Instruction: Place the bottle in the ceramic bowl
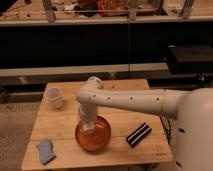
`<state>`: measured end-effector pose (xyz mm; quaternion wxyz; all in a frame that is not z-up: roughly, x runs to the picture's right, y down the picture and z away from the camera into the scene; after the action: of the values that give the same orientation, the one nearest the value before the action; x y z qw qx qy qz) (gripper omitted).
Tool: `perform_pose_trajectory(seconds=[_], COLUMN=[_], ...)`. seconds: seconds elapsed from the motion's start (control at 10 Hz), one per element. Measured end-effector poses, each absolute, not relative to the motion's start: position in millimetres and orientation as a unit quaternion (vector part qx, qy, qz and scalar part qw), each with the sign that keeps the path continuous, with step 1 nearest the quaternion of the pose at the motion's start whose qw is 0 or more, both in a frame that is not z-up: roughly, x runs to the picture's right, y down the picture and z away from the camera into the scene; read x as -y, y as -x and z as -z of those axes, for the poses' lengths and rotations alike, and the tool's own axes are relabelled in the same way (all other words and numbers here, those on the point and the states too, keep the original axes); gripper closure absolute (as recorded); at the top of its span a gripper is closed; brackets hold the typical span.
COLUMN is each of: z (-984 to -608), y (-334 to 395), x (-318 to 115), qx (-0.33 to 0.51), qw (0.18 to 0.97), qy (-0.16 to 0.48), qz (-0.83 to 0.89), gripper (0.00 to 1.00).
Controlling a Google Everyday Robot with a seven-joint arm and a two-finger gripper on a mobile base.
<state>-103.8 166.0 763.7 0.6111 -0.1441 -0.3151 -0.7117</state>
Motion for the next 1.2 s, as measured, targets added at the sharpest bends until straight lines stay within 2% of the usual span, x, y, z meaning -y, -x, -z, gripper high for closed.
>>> perform_pose_trajectory(seconds=[1.0, 1.1, 1.2], z=[-765.5, -765.7, -766.0], y=[104.0, 104.1, 104.1], x=[-164.6, -164.3, -164.2], qx=[0.317, 0.317, 0.317], qw=[0.607, 0.607, 0.606], qy=[0.141, 0.14, 0.14], qz=[0.715, 0.715, 0.716], gripper=[0.58, 0.53, 0.43])
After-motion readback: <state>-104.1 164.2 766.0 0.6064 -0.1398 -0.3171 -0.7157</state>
